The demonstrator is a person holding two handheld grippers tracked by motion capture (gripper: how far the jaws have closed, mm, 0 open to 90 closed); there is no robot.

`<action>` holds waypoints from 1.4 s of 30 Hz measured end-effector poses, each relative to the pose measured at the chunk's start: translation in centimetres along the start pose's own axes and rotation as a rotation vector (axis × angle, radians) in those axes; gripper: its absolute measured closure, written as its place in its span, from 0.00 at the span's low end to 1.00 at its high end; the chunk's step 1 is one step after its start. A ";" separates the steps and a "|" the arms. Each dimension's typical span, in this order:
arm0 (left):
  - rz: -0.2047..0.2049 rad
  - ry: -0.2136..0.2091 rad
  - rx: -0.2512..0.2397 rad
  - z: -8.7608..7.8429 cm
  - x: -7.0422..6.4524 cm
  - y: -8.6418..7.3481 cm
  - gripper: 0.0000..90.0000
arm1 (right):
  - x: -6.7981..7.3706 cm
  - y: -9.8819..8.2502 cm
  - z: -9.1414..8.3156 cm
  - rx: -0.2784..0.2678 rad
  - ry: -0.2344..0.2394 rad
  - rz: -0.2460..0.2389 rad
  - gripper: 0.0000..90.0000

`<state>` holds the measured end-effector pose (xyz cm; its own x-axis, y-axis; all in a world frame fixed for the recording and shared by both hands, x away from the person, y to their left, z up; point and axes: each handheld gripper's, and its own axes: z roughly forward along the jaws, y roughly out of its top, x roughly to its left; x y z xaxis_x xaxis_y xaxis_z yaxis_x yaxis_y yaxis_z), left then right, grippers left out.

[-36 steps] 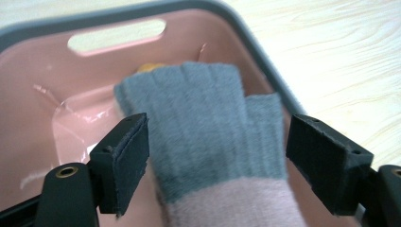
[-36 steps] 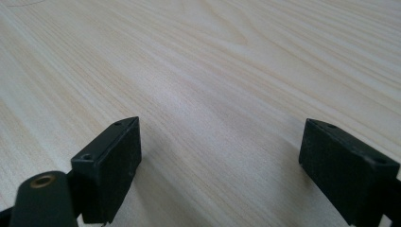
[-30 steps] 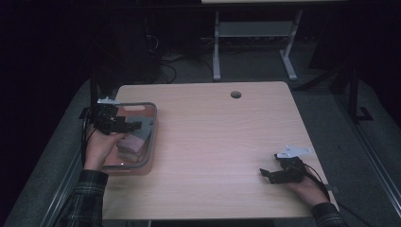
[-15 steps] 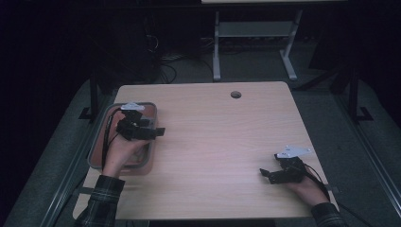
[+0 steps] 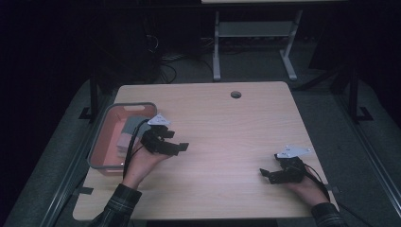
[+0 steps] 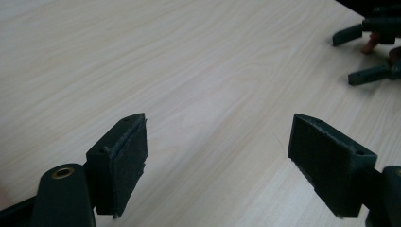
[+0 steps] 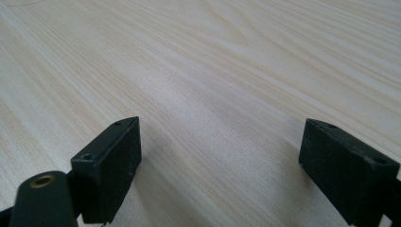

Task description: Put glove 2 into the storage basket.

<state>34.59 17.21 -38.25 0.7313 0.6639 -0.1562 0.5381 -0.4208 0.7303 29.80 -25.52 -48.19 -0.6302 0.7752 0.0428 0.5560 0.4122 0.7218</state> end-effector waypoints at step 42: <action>0.266 -0.049 0.052 8.6 -5.1 -5.6 0.14 | -0.1 0.0 0.0 -0.003 0.000 -0.007 0.15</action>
<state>31.46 10.88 -47.23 0.8686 0.4954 0.0035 0.3444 -0.6088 0.7147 29.85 -25.55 -48.21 -0.6340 0.7724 0.0375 0.5497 0.4161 0.7244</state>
